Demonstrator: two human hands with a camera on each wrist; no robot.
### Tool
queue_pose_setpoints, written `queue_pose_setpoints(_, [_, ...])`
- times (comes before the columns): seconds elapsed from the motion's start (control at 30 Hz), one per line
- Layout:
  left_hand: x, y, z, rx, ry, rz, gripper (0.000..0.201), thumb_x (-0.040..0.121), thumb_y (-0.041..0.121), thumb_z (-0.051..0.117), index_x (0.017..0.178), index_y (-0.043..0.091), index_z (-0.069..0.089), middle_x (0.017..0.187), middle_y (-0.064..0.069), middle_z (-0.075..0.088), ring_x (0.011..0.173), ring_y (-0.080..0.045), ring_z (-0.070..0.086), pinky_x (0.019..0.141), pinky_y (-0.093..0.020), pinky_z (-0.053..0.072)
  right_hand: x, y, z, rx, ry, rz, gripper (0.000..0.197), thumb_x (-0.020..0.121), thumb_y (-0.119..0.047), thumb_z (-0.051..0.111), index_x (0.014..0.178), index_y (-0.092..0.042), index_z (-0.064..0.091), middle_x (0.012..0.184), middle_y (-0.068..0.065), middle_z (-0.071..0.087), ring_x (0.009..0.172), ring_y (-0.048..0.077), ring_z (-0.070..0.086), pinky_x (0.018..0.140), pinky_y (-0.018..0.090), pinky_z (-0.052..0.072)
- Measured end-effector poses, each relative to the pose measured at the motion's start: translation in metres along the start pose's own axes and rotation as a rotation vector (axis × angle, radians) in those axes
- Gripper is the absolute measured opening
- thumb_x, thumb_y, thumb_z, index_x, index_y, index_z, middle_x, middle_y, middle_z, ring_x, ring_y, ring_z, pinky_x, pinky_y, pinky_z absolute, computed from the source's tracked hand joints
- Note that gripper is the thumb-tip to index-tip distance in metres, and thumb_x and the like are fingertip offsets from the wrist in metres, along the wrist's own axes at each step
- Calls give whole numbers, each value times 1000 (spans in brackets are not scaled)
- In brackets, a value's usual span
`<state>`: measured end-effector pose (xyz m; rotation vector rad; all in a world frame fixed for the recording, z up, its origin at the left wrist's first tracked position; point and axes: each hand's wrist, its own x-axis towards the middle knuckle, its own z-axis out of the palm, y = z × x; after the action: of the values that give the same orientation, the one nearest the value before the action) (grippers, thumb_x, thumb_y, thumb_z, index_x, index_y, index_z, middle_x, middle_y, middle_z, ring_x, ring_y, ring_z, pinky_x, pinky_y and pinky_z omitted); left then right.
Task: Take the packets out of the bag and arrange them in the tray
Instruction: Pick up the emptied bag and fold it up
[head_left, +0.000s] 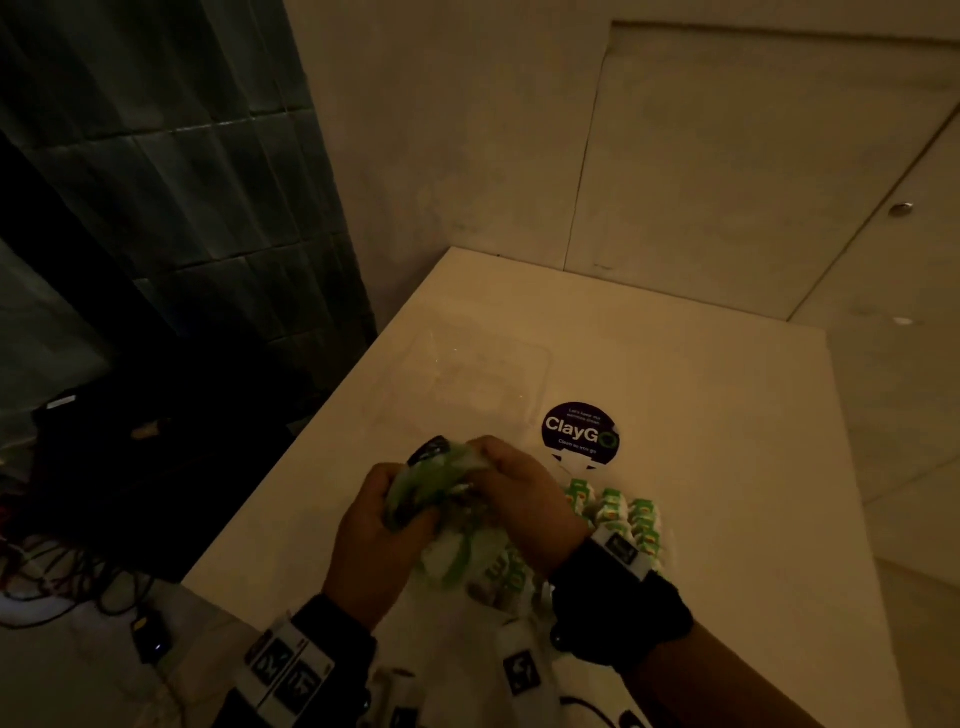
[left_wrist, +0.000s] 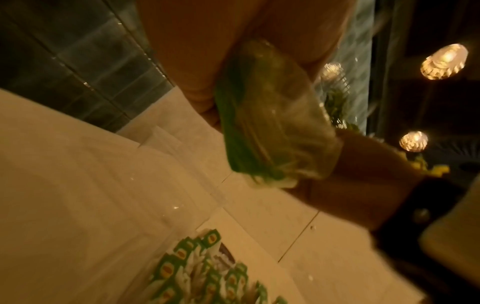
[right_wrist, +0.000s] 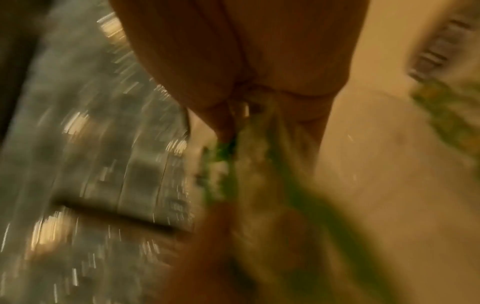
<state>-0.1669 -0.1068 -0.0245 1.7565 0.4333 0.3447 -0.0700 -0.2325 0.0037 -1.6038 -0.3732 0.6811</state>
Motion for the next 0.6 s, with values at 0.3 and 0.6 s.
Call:
queue_pose_setpoints(0.3, [-6, 26, 56, -636, -107, -403, 28, 95, 13, 43, 109, 8, 67, 107, -15, 69, 103, -32, 63, 71, -35, 57, -39, 18, -49, 811, 7, 390, 19, 71, -19, 66, 81, -5, 60, 69, 16, 57, 61, 31, 56, 65, 33, 51])
queue_pose_setpoints(0.6, [-14, 49, 73, -1063, -259, -504, 42, 93, 27, 31, 125, 7, 50, 122, -20, 61, 101, -37, 65, 76, -47, 55, -93, 11, -85, 424, -142, -15, 76, 83, -9, 64, 141, -45, 30, 137, -3, 48, 118, 19, 58, 102, 47, 46])
